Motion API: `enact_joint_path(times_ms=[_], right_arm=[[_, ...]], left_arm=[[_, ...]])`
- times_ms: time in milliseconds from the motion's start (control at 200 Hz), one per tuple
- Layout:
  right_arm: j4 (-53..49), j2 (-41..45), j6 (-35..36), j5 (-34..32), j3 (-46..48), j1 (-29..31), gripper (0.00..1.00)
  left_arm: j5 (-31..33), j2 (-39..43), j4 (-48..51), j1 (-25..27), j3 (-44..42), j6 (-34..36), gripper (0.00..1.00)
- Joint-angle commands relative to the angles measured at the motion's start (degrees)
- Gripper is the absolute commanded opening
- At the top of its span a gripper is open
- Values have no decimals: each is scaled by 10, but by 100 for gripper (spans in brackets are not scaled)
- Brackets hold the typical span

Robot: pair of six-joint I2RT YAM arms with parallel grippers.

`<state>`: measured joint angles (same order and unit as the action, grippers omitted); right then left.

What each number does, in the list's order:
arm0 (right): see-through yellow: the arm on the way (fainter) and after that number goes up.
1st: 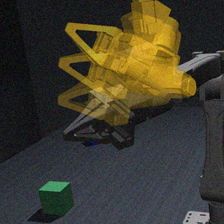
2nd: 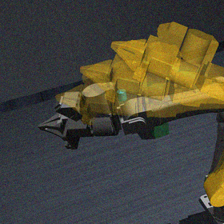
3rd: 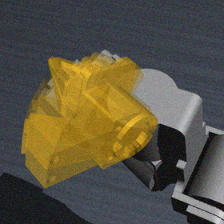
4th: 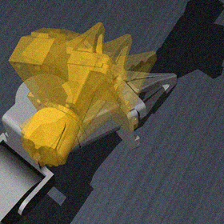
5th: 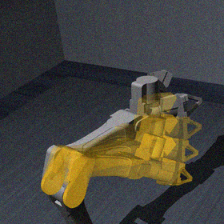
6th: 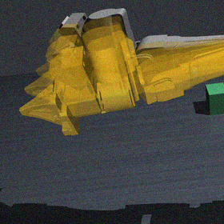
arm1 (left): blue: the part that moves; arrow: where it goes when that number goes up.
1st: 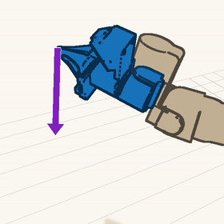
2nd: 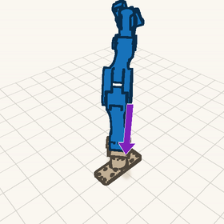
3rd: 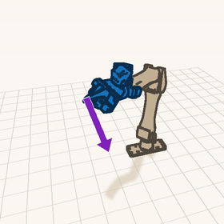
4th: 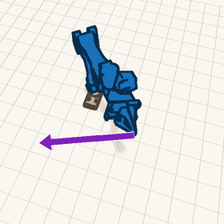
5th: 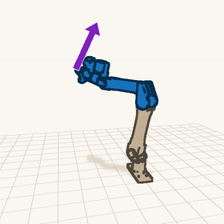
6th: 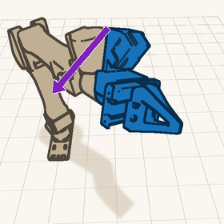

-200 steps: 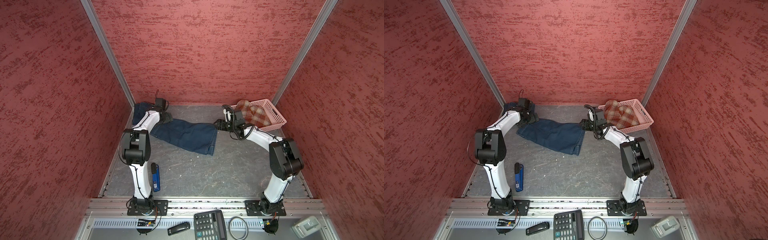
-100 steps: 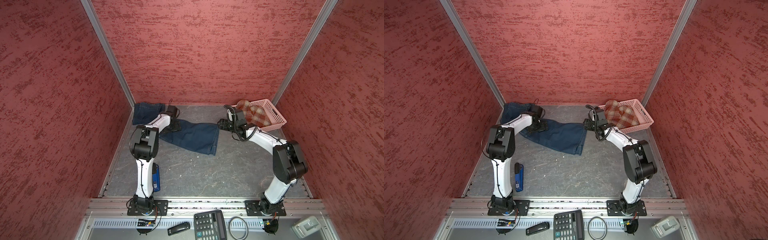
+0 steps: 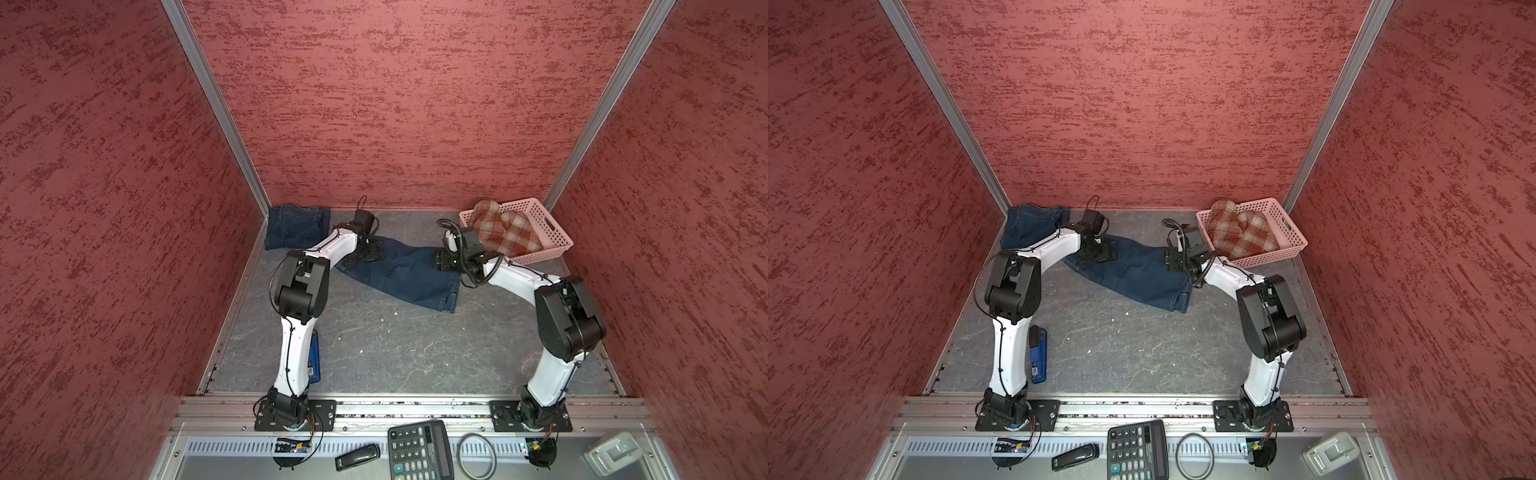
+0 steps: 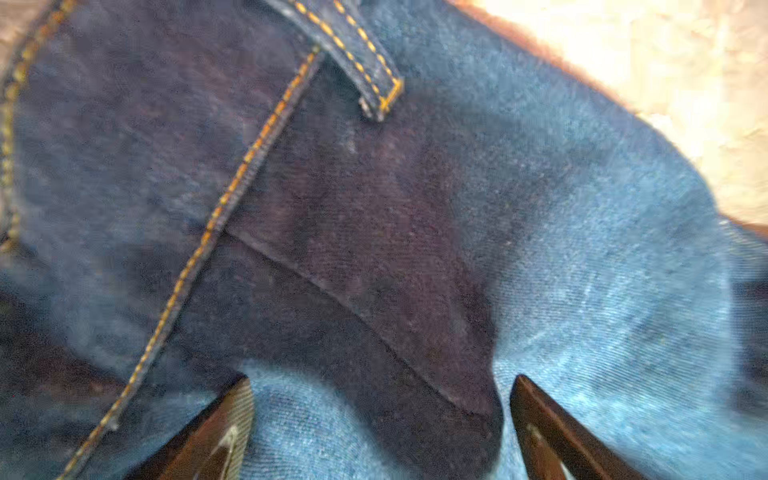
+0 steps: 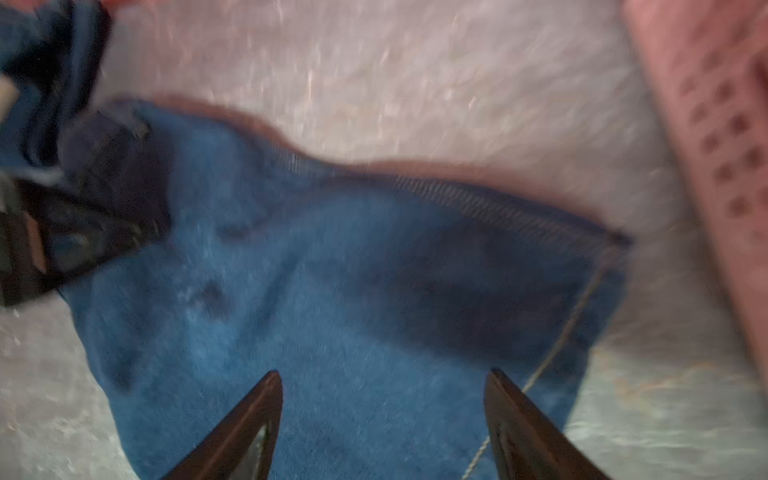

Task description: Fold and stack the skirts

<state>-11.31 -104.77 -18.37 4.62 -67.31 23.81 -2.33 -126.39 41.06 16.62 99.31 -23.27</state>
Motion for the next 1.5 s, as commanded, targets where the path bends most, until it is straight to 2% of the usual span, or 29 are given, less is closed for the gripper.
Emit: enact_joint_path(times_ms=[0, 220, 361, 436, 541, 691, 882, 1072, 1247, 1337, 1498], right_arm=[[14, -14, -28, -23, 33, 43, 76], [36, -26, -82, -37, 87, 147, 74], [68, 16, -122, -18, 113, 224, 73], [81, 60, -136, -14, 131, 235, 74], [83, 136, -141, -31, 155, 218, 76], [99, 235, -183, -29, 198, 141, 77], [86, 285, -197, -25, 225, 50, 78], [75, 290, -188, -7, 236, 7, 79], [78, 265, -185, 28, 244, -18, 79], [83, 244, -182, 44, 249, -23, 79], [79, 194, -166, 27, 252, -23, 79]], left_arm=[[-27, -37, -2, -29, 6, -12, 97], [-51, -104, 13, -48, 106, -27, 97], [-88, -147, 19, -51, 167, -48, 98], [-109, -158, 12, -48, 183, -59, 97], [-136, -174, 5, -36, 205, -64, 98], [-167, -190, 12, -6, 237, -57, 98], [-209, -186, 18, 38, 239, -37, 99], [-246, -174, 25, 67, 236, -5, 99], [-282, -148, 7, 58, 235, 2, 100], [-271, -128, 11, 49, 237, -2, 100], [-220, -82, 20, 47, 209, 0, 100]])
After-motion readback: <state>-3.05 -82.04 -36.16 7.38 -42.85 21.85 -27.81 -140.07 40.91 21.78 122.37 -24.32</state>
